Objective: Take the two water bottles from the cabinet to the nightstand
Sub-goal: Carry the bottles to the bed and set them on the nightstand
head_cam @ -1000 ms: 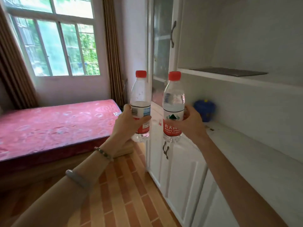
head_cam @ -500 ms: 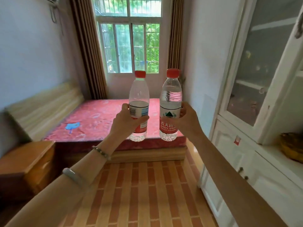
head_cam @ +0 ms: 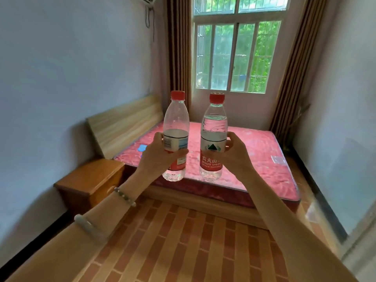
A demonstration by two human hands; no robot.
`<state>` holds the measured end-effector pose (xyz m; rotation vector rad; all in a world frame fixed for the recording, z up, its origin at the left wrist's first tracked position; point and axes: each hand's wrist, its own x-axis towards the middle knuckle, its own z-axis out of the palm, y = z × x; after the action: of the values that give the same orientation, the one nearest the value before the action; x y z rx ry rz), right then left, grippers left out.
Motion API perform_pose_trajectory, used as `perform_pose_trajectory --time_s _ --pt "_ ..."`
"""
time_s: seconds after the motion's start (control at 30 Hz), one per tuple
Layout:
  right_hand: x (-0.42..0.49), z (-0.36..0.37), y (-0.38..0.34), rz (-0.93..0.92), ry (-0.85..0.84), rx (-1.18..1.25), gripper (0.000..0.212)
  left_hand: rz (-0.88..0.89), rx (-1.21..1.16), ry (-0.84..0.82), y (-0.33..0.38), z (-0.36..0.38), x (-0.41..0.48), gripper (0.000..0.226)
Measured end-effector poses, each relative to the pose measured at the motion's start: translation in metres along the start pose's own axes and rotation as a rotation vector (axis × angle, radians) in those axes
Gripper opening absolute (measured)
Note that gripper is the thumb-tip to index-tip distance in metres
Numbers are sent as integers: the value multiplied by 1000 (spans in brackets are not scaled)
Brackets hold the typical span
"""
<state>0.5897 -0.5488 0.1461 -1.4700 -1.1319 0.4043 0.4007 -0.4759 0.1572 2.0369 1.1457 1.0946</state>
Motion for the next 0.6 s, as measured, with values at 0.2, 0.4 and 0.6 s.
perform_pose_trajectory --time_s 0.2,0.4,0.6 --pt "112 40 25 -65 -120 24 70 -67 46 113 -32 8 83 65" --pt "192 87 40 -117 -222 74 70 -154 15 207 -66 8 142 83" --pt "244 142 54 -107 -339 163 69 -236 51 273 -116 -3 176 78"
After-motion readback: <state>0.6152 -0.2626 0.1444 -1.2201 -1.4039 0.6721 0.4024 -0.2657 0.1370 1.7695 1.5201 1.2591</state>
